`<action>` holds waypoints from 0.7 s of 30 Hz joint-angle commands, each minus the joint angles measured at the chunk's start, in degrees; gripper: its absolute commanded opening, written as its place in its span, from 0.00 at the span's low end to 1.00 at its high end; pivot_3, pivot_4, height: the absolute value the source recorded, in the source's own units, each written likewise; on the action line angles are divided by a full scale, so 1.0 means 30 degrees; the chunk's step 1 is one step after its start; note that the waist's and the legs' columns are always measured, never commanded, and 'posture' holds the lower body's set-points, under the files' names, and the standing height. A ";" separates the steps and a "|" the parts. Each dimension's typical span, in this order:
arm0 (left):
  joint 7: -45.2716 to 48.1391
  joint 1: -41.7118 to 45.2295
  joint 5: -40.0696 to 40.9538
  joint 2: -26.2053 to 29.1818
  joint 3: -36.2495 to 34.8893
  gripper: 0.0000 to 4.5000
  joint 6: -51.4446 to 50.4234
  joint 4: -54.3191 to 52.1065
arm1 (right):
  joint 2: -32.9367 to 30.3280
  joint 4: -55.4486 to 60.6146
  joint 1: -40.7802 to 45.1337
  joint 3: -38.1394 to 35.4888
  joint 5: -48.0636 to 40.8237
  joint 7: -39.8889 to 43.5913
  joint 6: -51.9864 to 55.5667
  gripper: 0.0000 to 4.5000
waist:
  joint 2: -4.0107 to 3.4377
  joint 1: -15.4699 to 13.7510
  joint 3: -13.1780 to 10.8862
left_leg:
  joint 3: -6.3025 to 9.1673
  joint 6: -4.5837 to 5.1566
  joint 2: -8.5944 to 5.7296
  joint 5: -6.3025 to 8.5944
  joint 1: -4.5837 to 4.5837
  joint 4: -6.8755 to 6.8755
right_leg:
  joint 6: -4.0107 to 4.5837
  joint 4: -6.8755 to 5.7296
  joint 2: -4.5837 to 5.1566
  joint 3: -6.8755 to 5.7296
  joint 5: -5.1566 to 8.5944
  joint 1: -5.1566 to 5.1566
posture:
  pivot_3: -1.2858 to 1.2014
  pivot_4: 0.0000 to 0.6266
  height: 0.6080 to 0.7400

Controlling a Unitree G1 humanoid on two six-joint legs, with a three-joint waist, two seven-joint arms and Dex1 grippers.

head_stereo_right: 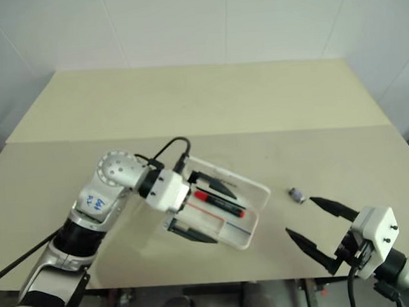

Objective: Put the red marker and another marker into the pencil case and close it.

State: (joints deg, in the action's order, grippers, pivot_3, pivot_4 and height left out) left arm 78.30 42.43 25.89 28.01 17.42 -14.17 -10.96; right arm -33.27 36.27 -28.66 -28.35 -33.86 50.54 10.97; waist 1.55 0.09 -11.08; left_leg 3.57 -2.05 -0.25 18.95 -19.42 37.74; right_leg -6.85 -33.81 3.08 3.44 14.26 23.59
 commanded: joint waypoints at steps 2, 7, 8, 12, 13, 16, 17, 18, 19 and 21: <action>-0.1220 0.0602 0.2507 0.0063 -0.1643 1.00 -0.2881 -0.1929 | -0.0288 0.0236 -0.0050 -0.0216 -0.0188 0.0234 -0.0303 1.00 | 0.0000 0.0003 0.0000 | 0.0002 0.0000 0.0000 0.0000 0.0005 0.0000 | 0.0003 -0.0001 -0.0001 -0.0002 0.0003 0.0000 | 0.52 0.24 1.00; -0.3724 0.1005 0.3363 -0.0497 -0.3292 1.00 -0.4375 -0.2130 | -0.0917 0.1364 0.0199 -0.0236 -0.0912 0.0361 0.0323 1.00 | 0.0000 0.0009 0.0000 | -0.0002 -0.0003 -0.0002 -0.0002 0.0010 0.0006 | 0.0006 -0.0001 -0.0005 0.0002 0.0008 -0.0003 | 0.52 0.24 1.00; -0.4448 0.1065 0.3470 -0.0740 -0.3722 1.00 -0.4421 -0.2143 | -0.1133 0.1688 0.0387 -0.0262 -0.1237 0.0320 0.0516 1.00 | 0.0001 0.0012 0.0000 | -0.0001 -0.0005 -0.0001 -0.0003 0.0010 0.0008 | 0.0006 -0.0001 -0.0007 0.0001 0.0008 -0.0003 | 0.52 0.24 1.00; -0.7573 0.1440 0.3110 -0.1717 -0.5217 1.00 -0.4234 -0.1967 | -0.1951 0.2919 0.2298 0.0069 -0.3176 -0.0689 0.1690 1.00 | 0.0013 0.0035 -0.0007 | -0.0003 -0.0009 0.0000 -0.0004 0.0007 0.0028 | 0.0001 0.0001 -0.0009 0.0006 0.0006 -0.0005 | 0.52 0.24 1.00; -0.8127 0.1498 0.2915 -0.1763 -0.5363 1.00 -0.4331 -0.1930 | -0.2177 0.3168 0.3001 0.0270 -0.3692 -0.1002 0.2028 1.00 | 0.0022 0.0037 -0.0013 | -0.0003 -0.0011 0.0001 -0.0006 0.0007 0.0037 | 0.0000 0.0001 -0.0009 0.0006 0.0005 -0.0006 | 0.52 0.24 1.00; -1.0090 0.1501 0.2416 -0.2024 -0.5922 1.00 -0.4303 -0.1834 | -0.2904 0.3597 0.5116 0.0987 -0.4732 -0.1675 0.2892 1.00 | 0.0023 -0.0004 -0.0016 | 0.0007 -0.0020 0.0006 -0.0011 0.0000 0.0058 | 0.0000 0.0003 -0.0025 0.0004 0.0005 -0.0010 | 0.52 0.24 1.00; -1.0694 0.1495 0.2339 -0.2125 -0.6109 1.00 -0.4285 -0.1839 | -0.3029 0.3660 0.5613 0.1160 -0.5037 -0.1886 0.3118 1.00 | 0.0026 -0.0007 -0.0018 | 0.0008 -0.0021 0.0006 -0.0011 0.0001 0.0061 | 0.0000 0.0004 -0.0028 0.0003 0.0005 -0.0015 | 0.52 0.24 1.00; -1.1664 0.1387 0.2112 -0.2200 -0.6417 1.00 -0.4393 -0.1990 | -0.3197 0.3770 0.5894 0.1429 -0.5360 -0.1845 0.3367 1.00 | 0.0027 -0.0013 -0.0018 | 0.0012 -0.0021 0.0006 -0.0011 -0.0002 0.0065 | -0.0004 0.0011 -0.0028 0.0004 0.0003 -0.0015 | 0.52 0.24 1.00; -1.2524 0.1269 0.1898 -0.2211 -0.6659 1.00 -0.4580 -0.2127 | -0.3353 0.3820 0.5948 0.1639 -0.5502 -0.1614 0.3522 1.00 | 0.0028 -0.0028 -0.0019 | 0.0014 -0.0022 0.0005 -0.0011 -0.0007 0.0065 | -0.0010 0.0014 -0.0026 0.0004 -0.0001 -0.0014 | 0.52 0.24 1.00; -1.4136 0.1040 0.1156 -0.1977 -0.6863 1.00 -0.5191 -0.2186 | -0.3592 0.3745 0.5744 0.1905 -0.5487 -0.1048 0.3628 1.00 | 0.0031 -0.0076 -0.0021 | 0.0055 -0.0021 0.0004 -0.0010 -0.0027 0.0063 | -0.0024 0.0013 -0.0034 -0.0002 -0.0009 -0.0015 | 0.52 0.24 1.00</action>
State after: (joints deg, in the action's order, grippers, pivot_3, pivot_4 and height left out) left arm 39.64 45.78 30.99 21.45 -1.66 -28.82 -15.51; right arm -43.32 45.95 -11.05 -22.52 -49.02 46.32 21.64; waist 1.64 -0.14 -11.14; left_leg 3.77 -2.11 -0.24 18.92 -19.52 37.93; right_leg -6.94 -33.77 2.98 3.43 14.23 23.56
